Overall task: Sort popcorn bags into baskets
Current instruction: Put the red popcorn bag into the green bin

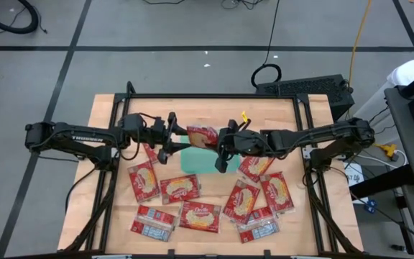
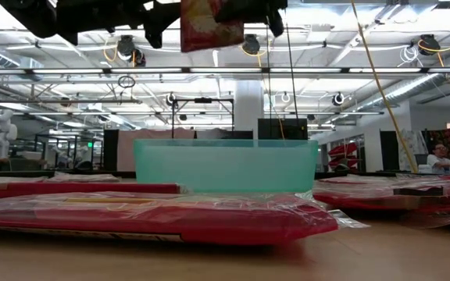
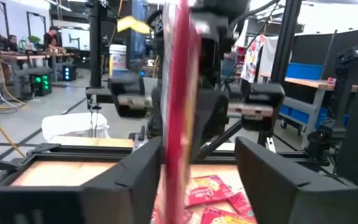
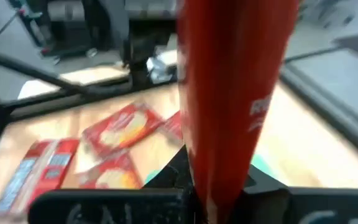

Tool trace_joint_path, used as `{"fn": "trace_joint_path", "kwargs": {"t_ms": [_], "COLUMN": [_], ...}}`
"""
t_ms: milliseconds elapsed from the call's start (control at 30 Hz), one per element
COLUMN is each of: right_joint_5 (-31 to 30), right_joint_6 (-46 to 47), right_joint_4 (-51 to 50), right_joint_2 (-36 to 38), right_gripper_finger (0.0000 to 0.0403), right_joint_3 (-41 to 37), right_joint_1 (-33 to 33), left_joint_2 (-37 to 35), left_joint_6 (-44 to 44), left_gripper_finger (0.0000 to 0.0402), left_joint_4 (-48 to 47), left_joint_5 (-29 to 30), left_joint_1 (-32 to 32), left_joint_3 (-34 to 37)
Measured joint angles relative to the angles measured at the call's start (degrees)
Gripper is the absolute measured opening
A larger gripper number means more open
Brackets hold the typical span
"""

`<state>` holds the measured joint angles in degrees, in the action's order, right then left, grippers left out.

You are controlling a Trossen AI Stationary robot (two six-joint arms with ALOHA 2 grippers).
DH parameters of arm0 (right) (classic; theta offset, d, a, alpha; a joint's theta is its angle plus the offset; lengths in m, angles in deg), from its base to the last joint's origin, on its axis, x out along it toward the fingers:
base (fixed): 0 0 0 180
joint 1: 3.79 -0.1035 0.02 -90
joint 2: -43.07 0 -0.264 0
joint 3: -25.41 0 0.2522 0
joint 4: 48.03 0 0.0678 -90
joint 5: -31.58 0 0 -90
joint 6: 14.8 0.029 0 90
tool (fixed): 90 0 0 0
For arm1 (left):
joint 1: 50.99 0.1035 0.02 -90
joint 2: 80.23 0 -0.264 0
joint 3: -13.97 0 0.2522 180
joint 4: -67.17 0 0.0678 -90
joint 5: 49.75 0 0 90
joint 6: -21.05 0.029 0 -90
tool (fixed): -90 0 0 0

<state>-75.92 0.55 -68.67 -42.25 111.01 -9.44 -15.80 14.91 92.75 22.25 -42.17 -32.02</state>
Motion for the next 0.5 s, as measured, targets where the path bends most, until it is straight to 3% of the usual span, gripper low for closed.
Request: {"fn": "trace_joint_path", "kwargs": {"t_ms": [133,233,333,500], "right_joint_5": [2.3,2.8,3.1,6.1], "right_joint_6": [1.7,2.8,4.5,5.2], "right_joint_4": [0.6,1.9,2.6,2.7], "right_joint_2": [-0.5,-0.6,-0.6,-0.6], "right_gripper_finger": [0.0016,0.0017,0.0017,0.0017], "right_joint_3": [-0.9,-2.2,-2.9,-3.8], "right_joint_1": [0.2,0.1,0.1,0.0], "left_joint_2": [0.1,0.1,0.1,0.1], "left_joint_6": [1.3,1.9,2.8,2.9], "left_gripper_finger": [0.0231,0.0216,0.0169,0.0060], "left_joint_4": [-1.4,-1.8,-2.0,-3.1], "left_joint_5": [-0.2,-0.9,-1.5,-4.0], "left_joint_1": [-0.1,-0.1,-0.1,-0.1], "left_joint_3": [0.0,0.0,0.0,0.0]}}
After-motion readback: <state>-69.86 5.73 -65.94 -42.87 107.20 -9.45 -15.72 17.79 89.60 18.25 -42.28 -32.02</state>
